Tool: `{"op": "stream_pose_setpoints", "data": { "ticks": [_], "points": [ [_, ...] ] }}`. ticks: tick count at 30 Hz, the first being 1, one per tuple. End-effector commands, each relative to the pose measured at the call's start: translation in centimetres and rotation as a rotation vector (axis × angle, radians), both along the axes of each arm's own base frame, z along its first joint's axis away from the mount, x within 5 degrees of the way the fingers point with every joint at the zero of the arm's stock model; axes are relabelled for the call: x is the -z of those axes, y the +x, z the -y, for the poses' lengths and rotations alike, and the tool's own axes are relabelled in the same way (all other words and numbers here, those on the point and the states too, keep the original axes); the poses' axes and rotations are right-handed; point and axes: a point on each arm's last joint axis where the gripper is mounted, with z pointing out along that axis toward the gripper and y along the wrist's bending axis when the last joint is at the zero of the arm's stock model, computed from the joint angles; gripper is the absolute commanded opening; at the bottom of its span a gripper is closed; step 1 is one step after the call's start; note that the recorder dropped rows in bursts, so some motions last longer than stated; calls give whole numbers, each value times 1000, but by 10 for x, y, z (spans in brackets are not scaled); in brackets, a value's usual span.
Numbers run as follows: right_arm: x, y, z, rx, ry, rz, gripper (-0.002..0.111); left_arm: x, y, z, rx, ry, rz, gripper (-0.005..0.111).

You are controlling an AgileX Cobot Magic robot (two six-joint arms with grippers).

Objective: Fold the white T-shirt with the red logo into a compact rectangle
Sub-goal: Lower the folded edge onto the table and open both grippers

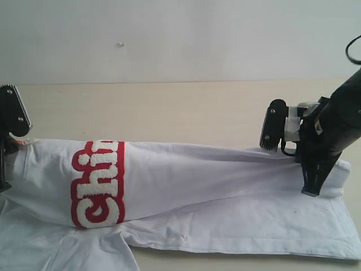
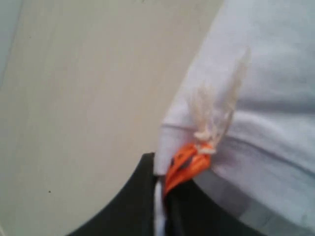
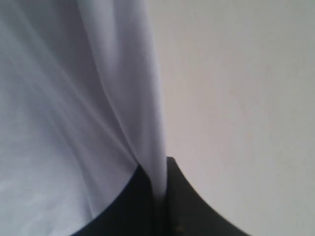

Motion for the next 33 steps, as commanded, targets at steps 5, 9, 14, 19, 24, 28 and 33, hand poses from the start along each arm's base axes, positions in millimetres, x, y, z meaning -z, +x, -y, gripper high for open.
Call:
{"op": "stream_pose_setpoints", "data": {
  "ticks": [5, 9, 14, 19, 24, 28, 33],
  "points": [
    [34, 16, 5, -5, -76, 43, 16, 38, 23, -4, -36, -110, 94, 0],
    [35, 22, 5, -36, -101, 97, 32, 43, 32, -7, -106, -184, 180, 0],
    [37, 26, 6, -38, -110, 139, 47, 49, 39, -13, -215, -250, 239, 6],
    [39, 29, 7, 11, -105, 175, 55, 55, 40, -13, -218, -254, 236, 42],
    [36, 31, 13, 48, -158, 213, 60, 45, 49, -17, -243, -279, 318, 67],
    [33, 31, 18, 94, -204, 233, 60, 33, 62, -27, -340, -320, 406, 60],
    [32, 31, 18, 120, -191, 242, 60, 20, 73, -44, -499, -378, 492, 37]
  ]
}}
